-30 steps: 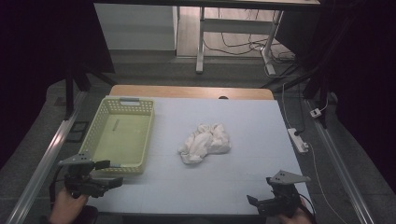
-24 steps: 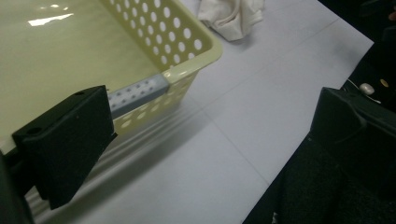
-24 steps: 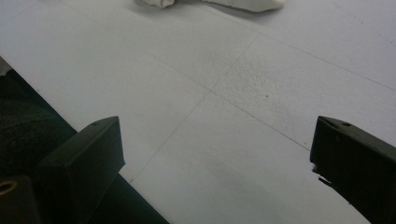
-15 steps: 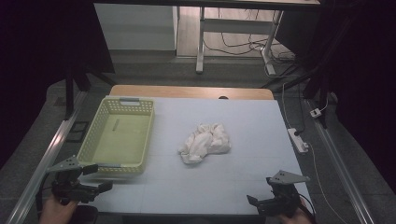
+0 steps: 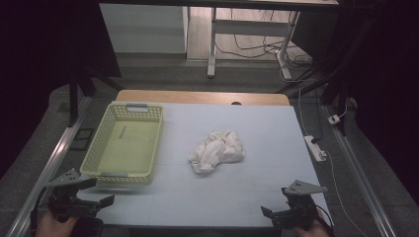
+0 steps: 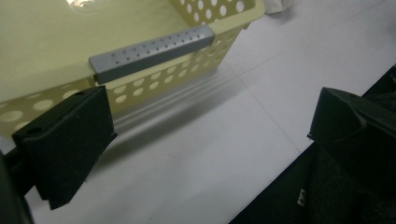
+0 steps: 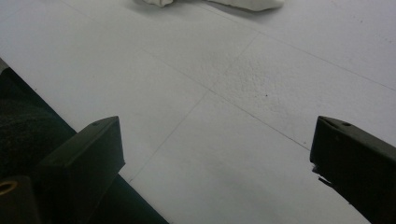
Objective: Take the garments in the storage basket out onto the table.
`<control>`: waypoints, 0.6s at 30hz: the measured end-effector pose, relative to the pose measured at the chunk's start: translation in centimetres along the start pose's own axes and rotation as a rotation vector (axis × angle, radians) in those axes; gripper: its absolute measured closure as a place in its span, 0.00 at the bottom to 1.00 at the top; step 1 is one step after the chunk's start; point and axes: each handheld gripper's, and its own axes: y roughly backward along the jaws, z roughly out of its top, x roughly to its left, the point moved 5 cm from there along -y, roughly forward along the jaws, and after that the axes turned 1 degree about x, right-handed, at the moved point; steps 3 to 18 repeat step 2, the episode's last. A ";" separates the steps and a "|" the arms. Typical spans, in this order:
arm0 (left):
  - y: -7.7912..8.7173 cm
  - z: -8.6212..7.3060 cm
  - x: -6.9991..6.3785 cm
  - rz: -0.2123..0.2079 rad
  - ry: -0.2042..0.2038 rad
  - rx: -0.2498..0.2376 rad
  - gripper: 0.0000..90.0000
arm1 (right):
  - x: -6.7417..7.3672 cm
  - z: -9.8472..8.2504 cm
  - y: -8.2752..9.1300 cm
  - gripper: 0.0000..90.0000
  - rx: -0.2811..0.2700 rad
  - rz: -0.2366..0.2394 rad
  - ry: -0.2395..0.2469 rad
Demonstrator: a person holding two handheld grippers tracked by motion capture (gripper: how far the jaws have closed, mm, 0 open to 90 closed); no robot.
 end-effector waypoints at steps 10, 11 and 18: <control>0.0 -0.1 0.0 0.003 0.003 0.012 0.00 | 0.0 0.0 0.0 0.03 0.004 -0.008 0.000; 0.0 -0.1 0.0 0.003 0.003 0.012 0.00 | 0.0 0.0 0.0 0.03 0.004 -0.008 0.000; 0.0 -0.1 0.0 0.003 0.003 0.012 0.00 | 0.0 0.0 0.0 0.03 0.004 -0.008 0.000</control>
